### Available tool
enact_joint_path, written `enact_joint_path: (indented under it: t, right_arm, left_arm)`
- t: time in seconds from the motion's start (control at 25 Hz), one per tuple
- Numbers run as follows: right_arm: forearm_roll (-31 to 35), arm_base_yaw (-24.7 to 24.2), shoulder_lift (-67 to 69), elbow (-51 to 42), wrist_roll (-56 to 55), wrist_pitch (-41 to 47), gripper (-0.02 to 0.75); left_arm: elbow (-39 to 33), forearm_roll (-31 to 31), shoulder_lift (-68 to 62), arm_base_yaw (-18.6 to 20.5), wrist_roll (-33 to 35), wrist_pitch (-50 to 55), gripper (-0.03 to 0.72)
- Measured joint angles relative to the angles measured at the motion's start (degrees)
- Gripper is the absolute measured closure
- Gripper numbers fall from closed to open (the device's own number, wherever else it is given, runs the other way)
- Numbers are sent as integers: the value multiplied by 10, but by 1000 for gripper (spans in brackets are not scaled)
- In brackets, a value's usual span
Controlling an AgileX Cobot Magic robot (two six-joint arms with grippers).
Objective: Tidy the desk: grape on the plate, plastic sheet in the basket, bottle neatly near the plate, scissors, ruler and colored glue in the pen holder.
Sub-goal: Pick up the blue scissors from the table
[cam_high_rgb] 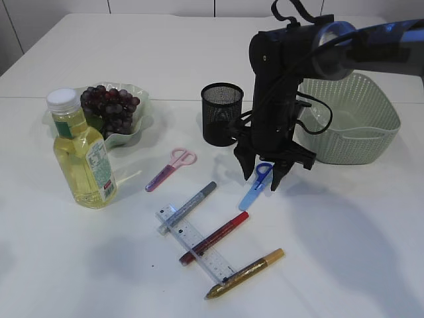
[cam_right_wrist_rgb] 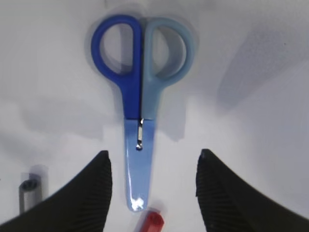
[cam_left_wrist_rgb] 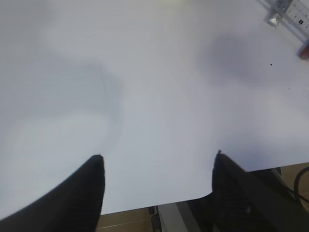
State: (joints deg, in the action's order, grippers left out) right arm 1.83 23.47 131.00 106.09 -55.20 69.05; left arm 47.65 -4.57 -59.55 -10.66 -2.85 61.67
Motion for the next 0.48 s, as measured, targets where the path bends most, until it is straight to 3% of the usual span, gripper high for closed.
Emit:
enact_joint_path:
  t: [0.48]
  right_arm:
    - [6, -5, 32, 0, -1, -10, 299]
  left_arm:
    - [0, 0, 0, 0, 0, -10, 182]
